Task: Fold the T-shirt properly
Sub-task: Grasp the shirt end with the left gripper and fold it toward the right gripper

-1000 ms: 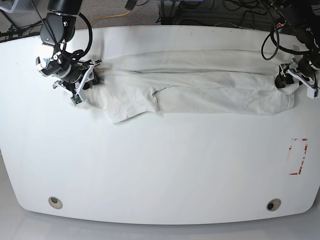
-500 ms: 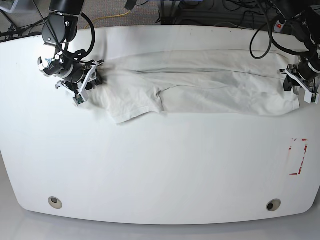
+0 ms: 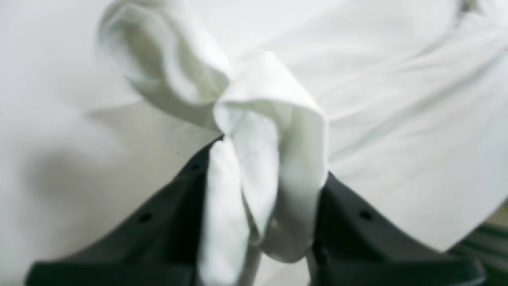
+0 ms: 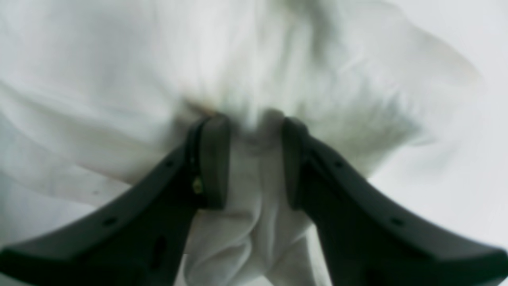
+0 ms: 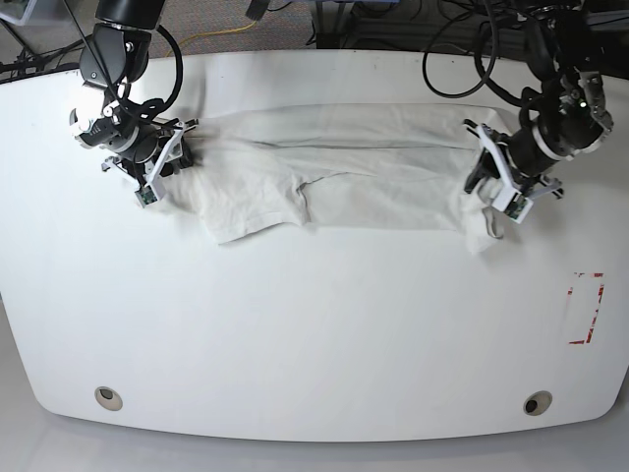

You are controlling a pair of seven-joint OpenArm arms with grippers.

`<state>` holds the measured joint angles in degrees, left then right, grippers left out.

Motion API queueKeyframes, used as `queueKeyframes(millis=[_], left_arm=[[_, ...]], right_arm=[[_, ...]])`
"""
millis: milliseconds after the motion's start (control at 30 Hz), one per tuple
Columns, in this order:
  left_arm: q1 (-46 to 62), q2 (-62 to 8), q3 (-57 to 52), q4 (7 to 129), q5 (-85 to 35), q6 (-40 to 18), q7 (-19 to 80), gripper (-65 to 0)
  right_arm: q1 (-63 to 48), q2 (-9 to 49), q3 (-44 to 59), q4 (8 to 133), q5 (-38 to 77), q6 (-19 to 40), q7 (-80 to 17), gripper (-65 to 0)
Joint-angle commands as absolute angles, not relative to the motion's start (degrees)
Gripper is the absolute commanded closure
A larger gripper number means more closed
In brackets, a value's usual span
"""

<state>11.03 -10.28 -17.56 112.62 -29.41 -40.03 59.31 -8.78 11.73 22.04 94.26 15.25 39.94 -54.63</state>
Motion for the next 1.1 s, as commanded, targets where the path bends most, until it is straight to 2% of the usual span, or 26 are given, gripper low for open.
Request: queueKeyframes(millis=[0,200,333,467,533,600,700,800,967,1067], left_arm=[[9.19,-8.66,-14.55,113.45,-30.90,-40.00,57.71,-6.0],[5.93,-5.93,-5.76,111.34,-30.90,-40.00,57.45,-6.1],[4.97,-4.18,-3.21,107.56,-30.90,-36.88,57.36,-6.3],[3.74,-4.18,-2.33,104.92,-30.90,-36.18,57.54,-6.7],[3.56,-4.18,-1.45,103.87,-30.90,-36.09,57.54,-10.0],[3.56,-4.26,-1.01,103.43,-30.90,-35.65,57.54,-16.7],[3.56,-4.00,-0.57,103.60,-31.25,-31.87,57.54,-30.0],[2.51,-2.42,3.03,105.01,-31.34,-27.38,57.71,-39.2],[1.98,-2.86,13.41,109.85,-30.99,-25.10,57.71,-40.6],[1.89,-2.86,15.08,112.57,-30.99,-25.10,57.71,-40.7]], right_arm=[[-8.22,12.44,22.20,95.08,15.87,40.00,-53.93,-20.3],[-8.22,12.44,22.20,95.08,15.87,40.00,-53.93,-20.3],[-8.22,12.44,22.20,95.08,15.87,40.00,-53.93,-20.3],[-8.22,12.44,22.20,95.08,15.87,40.00,-53.93,-20.3],[-8.22,12.44,22.20,95.08,15.87,40.00,-53.93,-20.3],[-8.22,12.44,22.20,95.08,15.87,40.00,-53.93,-20.3],[-8.13,12.44,22.20,95.08,15.87,40.00,-53.93,-20.3],[-8.13,12.44,22.20,95.08,15.87,40.00,-53.93,-20.3],[-8.13,12.44,22.20,95.08,15.87,40.00,-53.93,-20.3],[-7.96,12.44,22.11,95.08,15.87,40.00,-53.93,-20.3]])
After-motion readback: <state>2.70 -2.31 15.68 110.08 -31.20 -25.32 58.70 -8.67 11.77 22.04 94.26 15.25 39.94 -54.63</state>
